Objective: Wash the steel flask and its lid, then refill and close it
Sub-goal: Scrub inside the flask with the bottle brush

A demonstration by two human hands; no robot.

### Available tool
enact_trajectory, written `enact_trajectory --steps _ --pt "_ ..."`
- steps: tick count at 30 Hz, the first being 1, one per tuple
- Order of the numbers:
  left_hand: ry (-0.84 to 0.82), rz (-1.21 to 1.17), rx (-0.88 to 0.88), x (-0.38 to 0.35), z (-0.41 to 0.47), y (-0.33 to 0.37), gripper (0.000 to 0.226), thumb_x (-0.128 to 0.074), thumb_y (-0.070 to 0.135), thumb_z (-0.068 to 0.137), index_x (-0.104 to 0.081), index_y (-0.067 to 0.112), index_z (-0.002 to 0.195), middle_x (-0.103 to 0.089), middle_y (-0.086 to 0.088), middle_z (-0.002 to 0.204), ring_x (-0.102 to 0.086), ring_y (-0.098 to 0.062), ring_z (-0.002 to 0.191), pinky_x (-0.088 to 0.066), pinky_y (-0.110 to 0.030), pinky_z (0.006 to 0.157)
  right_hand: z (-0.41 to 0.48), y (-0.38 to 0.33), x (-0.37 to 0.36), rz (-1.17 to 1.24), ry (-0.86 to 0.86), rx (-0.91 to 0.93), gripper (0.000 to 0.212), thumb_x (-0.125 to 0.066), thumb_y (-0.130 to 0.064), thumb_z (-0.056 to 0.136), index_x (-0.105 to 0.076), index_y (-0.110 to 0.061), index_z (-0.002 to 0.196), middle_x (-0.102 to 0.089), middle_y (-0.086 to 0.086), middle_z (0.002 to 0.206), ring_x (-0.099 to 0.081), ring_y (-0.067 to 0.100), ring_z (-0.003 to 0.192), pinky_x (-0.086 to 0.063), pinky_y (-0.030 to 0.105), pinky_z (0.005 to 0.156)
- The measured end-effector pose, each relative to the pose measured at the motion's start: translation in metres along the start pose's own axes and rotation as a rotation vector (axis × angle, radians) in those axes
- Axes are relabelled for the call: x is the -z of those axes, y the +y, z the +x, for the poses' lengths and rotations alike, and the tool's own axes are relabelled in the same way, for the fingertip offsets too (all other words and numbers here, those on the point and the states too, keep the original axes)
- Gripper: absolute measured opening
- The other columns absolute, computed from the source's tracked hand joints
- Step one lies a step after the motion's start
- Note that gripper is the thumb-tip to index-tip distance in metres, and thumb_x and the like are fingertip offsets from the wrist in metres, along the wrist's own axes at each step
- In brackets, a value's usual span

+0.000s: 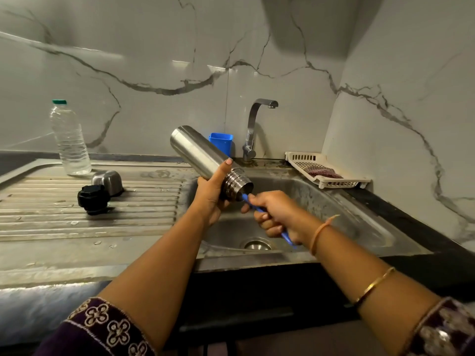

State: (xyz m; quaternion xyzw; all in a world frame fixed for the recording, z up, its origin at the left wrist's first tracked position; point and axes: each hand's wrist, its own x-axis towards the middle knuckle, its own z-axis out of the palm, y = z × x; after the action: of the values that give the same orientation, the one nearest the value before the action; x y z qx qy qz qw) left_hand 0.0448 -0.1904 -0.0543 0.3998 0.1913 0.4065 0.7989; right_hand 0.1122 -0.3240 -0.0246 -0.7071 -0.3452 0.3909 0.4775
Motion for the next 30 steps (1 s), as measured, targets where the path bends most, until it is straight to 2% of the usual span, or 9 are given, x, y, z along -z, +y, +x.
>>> enact_trajectory --steps 2,6,9,13,17,19,24,27,30 --pt "-0.015 0.004 -0.003 -0.002 -0.002 -0.001 0.097 -0.079 0.038 0.059 -0.031 0.011 0.139 -0.058 -0.017 0.125 -0.066 -0.027 0.101 -0.058 -0.034 0.064 -0.002 -0.001 0.012 0.143 -0.065 -0.019 0.03 -0.038 -0.028 0.101 -0.059 -0.009 0.09 -0.036 -0.003 0.051 -0.026 0.004 0.034 -0.021 0.016 0.033" --pt "0.023 0.041 -0.014 -0.002 0.001 -0.005 0.086 -0.078 0.03 0.072 -0.027 0.012 0.139 -0.057 -0.014 0.122 -0.066 -0.028 0.1 -0.059 -0.038 0.07 -0.003 0.016 0.004 -1.121 0.369 0.434 0.025 -0.043 -0.028 0.097 -0.051 -0.013 0.116 -0.058 0.006 0.087 -0.06 0.023 0.068 -0.042 0.031 0.055" --pt "0.054 0.0 0.002 -0.003 0.0 -0.005 0.082 -0.077 0.029 0.074 -0.028 0.011 0.137 -0.058 -0.015 0.122 -0.066 -0.026 0.098 -0.058 -0.033 0.061 -0.001 0.029 -0.011 -1.656 0.737 0.666 0.038 -0.036 -0.012 0.085 -0.063 -0.01 0.111 -0.06 0.006 0.076 -0.059 0.022 0.05 -0.032 0.027 0.04" --pt "0.052 0.007 -0.01 0.001 0.001 -0.003 0.085 -0.078 0.03 0.07 -0.029 0.011 0.136 -0.057 -0.017 0.123 -0.066 -0.029 0.099 -0.059 -0.038 0.066 0.006 0.017 -0.022 -1.07 0.453 0.493 0.027 -0.039 -0.018 0.097 -0.054 -0.008 0.116 -0.062 0.011 0.091 -0.062 0.032 0.079 -0.036 0.032 0.058" --pt "0.039 0.008 -0.001 0.004 0.001 0.0 0.082 -0.077 0.032 0.069 -0.031 0.01 0.134 -0.059 -0.017 0.121 -0.067 -0.029 0.098 -0.058 -0.033 0.061 0.012 -0.001 -0.01 0.048 0.014 0.059 0.024 -0.04 -0.022 0.1 -0.059 -0.009 0.092 -0.037 0.0 0.057 -0.031 0.007 0.034 -0.022 0.017 0.034" --pt "0.058 0.01 -0.002 0.004 0.003 -0.002 0.081 -0.076 0.029 0.074 -0.028 0.011 0.136 -0.058 -0.016 0.122 -0.066 -0.029 0.1 -0.059 -0.036 0.068 0.009 0.0 -0.002 -0.194 0.1 0.1 0.022 -0.045 -0.027 0.098 -0.057 -0.011 0.089 -0.044 0.001 0.059 -0.037 0.008 0.038 -0.029 0.021 0.038" --pt "0.103 -0.011 0.003 0.003 0.006 -0.004 0.082 -0.077 0.028 0.075 -0.026 0.011 0.136 -0.057 -0.016 0.122 -0.066 -0.028 0.099 -0.059 -0.036 0.065 0.005 0.023 -0.019 -1.563 0.694 0.572 0.02 -0.05 -0.017 0.085 -0.058 -0.01 0.102 -0.06 0.007 0.084 -0.06 0.022 0.064 -0.037 0.029 0.048" --pt "0.082 -0.035 0.016 0.003 0.004 -0.005 0.084 -0.078 0.031 0.072 -0.03 0.008 0.137 -0.059 -0.018 0.122 -0.067 -0.027 0.097 -0.057 -0.031 0.056 0.005 0.021 -0.017 -1.536 0.685 0.59 0.023 -0.045 -0.014 0.086 -0.058 -0.008 0.105 -0.061 0.008 0.084 -0.061 0.025 0.063 -0.033 0.028 0.048" --pt "0.073 0.016 -0.021 0.005 0.005 -0.002 0.081 -0.078 0.032 0.073 -0.033 0.008 0.136 -0.061 -0.016 0.121 -0.068 -0.025 0.094 -0.056 -0.03 0.056 0.011 0.012 -0.015 -0.726 0.324 0.326 0.021 -0.04 -0.024 0.099 -0.054 -0.011 0.09 -0.06 0.009 0.08 -0.057 0.025 0.066 -0.033 0.029 0.053"
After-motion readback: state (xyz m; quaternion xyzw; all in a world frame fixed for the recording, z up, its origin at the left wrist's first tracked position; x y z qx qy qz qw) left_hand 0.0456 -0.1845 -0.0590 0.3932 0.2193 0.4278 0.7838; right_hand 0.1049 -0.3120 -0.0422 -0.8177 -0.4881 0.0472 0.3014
